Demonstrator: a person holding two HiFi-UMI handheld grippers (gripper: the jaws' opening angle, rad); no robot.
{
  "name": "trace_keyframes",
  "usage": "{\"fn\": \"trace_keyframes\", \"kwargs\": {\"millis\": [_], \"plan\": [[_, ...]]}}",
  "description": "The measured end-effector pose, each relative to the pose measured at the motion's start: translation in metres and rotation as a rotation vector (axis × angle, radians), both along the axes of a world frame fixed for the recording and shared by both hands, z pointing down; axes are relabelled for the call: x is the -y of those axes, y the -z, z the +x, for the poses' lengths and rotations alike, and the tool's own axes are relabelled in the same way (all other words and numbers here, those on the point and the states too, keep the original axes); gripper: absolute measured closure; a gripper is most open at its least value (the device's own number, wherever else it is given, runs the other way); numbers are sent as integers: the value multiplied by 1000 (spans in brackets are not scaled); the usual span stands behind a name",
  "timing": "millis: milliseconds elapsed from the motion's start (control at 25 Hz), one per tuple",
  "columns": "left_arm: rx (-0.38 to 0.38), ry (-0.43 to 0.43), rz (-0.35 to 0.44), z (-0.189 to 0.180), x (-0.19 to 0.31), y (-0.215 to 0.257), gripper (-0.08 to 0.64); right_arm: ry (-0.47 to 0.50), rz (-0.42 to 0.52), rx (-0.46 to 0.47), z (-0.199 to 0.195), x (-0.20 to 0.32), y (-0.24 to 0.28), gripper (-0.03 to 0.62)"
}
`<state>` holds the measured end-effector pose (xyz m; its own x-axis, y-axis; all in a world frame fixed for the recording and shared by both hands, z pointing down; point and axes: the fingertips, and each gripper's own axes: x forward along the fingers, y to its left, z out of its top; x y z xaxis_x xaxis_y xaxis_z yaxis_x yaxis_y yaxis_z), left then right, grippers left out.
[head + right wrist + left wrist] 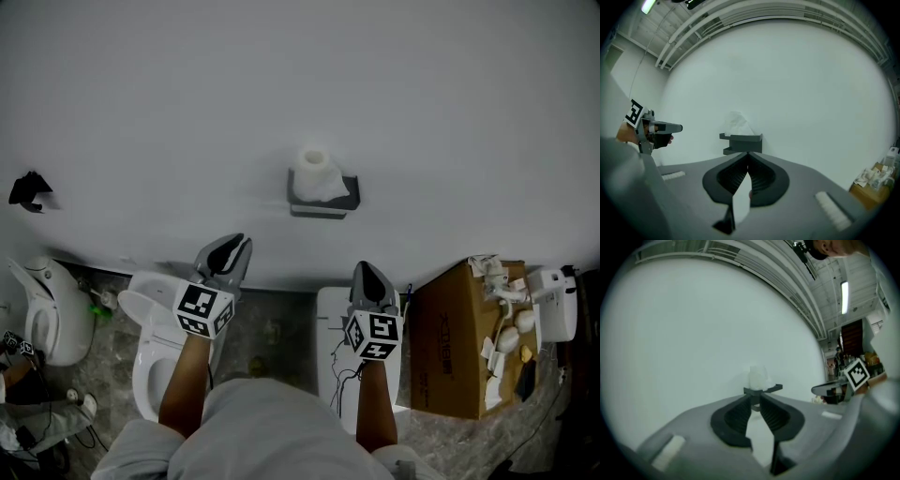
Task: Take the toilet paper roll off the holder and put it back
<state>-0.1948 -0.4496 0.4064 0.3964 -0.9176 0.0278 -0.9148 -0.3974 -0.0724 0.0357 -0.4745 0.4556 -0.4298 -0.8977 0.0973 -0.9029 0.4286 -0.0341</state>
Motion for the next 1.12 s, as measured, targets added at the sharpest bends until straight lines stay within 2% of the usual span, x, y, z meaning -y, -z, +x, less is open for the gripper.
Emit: {"fn": "trace_keyframes", "kwargs": {"millis": [200, 440, 1120], "plan": [[-34, 34, -18, -9, -10, -9, 530, 27, -1, -3, -11, -5, -2, 591], [-29, 50, -20, -17, -17, -12, 559, 48, 1, -4, -18, -9, -3, 591], [-28, 26, -1, -11, -7, -2, 560, 24, 5, -12, -10, -9, 1, 591]]}}
